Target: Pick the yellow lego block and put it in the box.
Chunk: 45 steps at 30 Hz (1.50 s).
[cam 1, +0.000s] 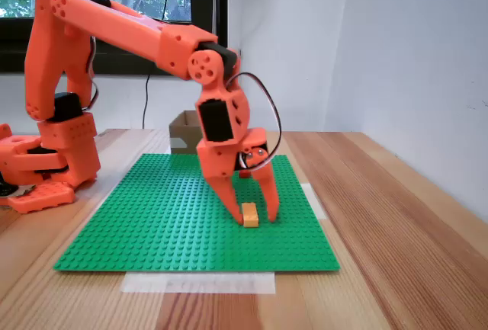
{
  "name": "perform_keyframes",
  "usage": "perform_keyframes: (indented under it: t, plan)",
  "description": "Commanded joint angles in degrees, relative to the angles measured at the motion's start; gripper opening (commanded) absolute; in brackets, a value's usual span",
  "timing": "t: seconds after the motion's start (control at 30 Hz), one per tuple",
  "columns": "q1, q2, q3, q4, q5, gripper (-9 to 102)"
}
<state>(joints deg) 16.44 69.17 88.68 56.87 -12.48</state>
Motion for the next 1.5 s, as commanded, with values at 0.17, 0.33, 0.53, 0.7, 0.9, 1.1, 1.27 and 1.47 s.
perform_keyframes:
  t: [0.17, 0.33, 0.53, 0.7, 0.9, 1.1, 1.27, 1.47]
  plan:
    - [-1.3, 0.2, 0.0, 0.4, 0.7, 19]
    - [-1.7, 0.2, 0.3, 0.5, 1.2, 19]
    - [-2.2, 0.2, 0.3, 0.2, 1.9, 19]
    - [-2.5, 0.2, 0.4, 0.2, 2.4, 19]
    - [-2.5, 0.2, 0.4, 0.6, 2.3, 14]
    - [-2.4, 0.2, 0.4, 0.6, 2.4, 13]
    - [-2.1, 0.2, 0.4, 0.3, 2.5, 13]
    - [-2.0, 0.0, 0.4, -0.2, 2.5, 12]
